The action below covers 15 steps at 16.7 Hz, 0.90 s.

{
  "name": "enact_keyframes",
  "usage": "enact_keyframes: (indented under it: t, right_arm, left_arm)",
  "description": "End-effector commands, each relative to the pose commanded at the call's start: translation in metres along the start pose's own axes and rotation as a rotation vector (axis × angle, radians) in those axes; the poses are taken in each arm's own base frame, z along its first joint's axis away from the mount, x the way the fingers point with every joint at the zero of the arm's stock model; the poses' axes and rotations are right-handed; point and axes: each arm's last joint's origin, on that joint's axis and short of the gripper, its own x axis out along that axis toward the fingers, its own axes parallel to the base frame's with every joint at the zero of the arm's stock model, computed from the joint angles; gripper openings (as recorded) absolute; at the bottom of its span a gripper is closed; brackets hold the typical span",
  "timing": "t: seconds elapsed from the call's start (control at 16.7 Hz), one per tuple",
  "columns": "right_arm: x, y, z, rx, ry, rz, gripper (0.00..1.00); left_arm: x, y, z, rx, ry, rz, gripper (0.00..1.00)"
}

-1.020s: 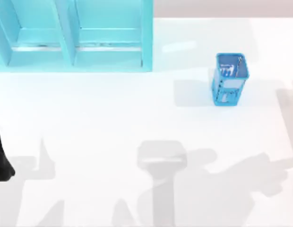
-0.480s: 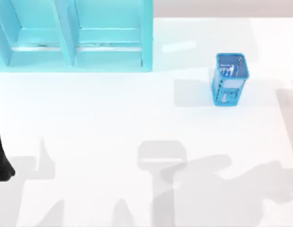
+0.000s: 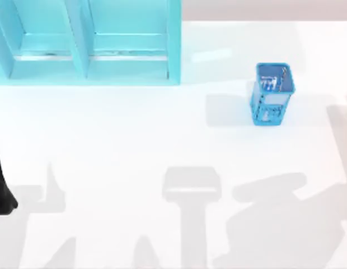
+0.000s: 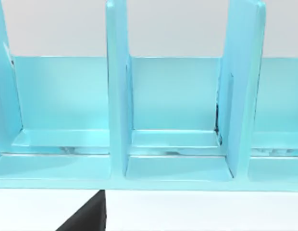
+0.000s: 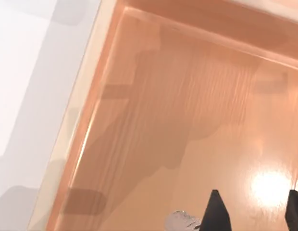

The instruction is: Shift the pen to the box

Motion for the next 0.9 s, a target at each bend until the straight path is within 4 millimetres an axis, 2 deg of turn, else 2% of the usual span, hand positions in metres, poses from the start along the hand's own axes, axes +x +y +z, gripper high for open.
enact_keyframes:
  t: [0.18,0.9]
  right_arm:
    - [0.0,0.0,0.0,0.0,0.0,0.0,0.0]
    - [0.0,0.0,0.0,0.0,0.0,0.0,0.9]
  left_arm:
    - [0.0,0.0,0.0,0.0,0.0,0.0,1.0]
    - [0.0,0.0,0.0,0.0,0.0,0.0,1.0]
